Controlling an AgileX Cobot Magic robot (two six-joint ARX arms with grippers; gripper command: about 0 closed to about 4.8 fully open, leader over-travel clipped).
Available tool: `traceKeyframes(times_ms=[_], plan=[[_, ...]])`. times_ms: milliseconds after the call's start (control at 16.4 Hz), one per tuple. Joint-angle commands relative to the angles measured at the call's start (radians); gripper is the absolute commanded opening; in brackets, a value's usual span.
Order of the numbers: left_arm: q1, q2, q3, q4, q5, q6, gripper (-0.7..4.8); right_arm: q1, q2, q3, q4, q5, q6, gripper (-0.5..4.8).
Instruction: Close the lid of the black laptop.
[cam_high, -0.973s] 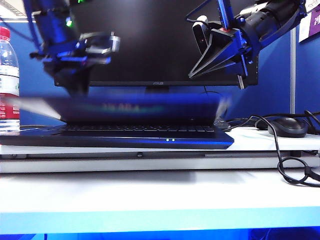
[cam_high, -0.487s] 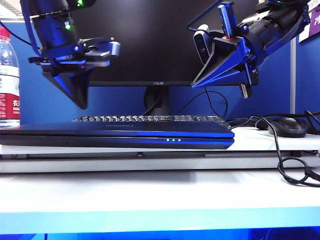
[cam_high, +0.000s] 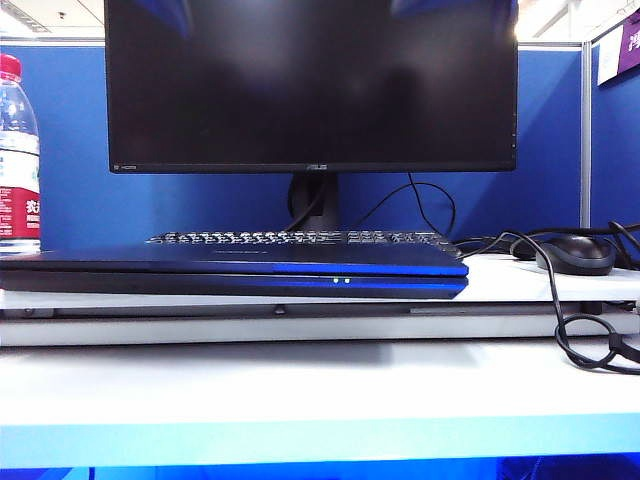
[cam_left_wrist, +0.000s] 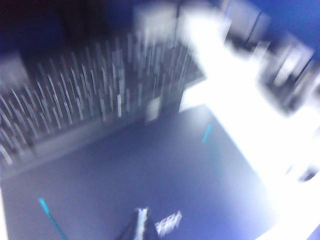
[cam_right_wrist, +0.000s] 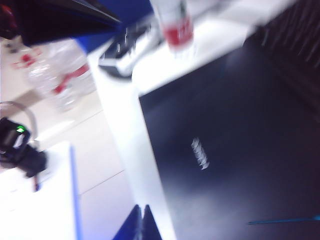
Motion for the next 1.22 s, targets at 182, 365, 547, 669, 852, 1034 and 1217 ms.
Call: traceKeyframes(times_ms=[182, 365, 547, 669, 852, 1034, 1217], plan=[[0.001, -0.314, -0.001, 0.077, 0.072, 0.007, -0.06, 0.002, -0.243, 0.005, 0.046, 0.218, 0.041, -0.09], [0.001, -0.489, -0.1, 0.077, 0.051, -0.003, -0.06, 0.002, -0.356, 0.005, 0.053, 0.236, 0.047, -0.09], [0.001, -0.669, -0.238, 0.079, 0.03, -0.053, -0.05, 0.002, -0.452, 0.005, 0.055, 0.235, 0.053, -0.09], [0.001, -0.766, -0.322, 0.095, -0.027, -0.087, -0.05, 0.002, -0.506, -0.009, 0.061, 0.232, 0.054, -0.09], [0.001, -0.862, -0.417, 0.102, -0.015, -0.157, -0.06, 0.001, -0.643, -0.16, 0.191, 0.237, 0.11, -0.08], [0.001, -0.938, -0.506, 0.148, 0.014, -0.203, -0.05, 0.001, -0.841, -0.391, 0.444, 0.322, 0.259, -0.08], [0.001, -0.985, -0.569, 0.192, 0.032, -0.243, -0.05, 0.001, -0.986, -0.537, 0.61, 0.451, 0.394, -0.08]])
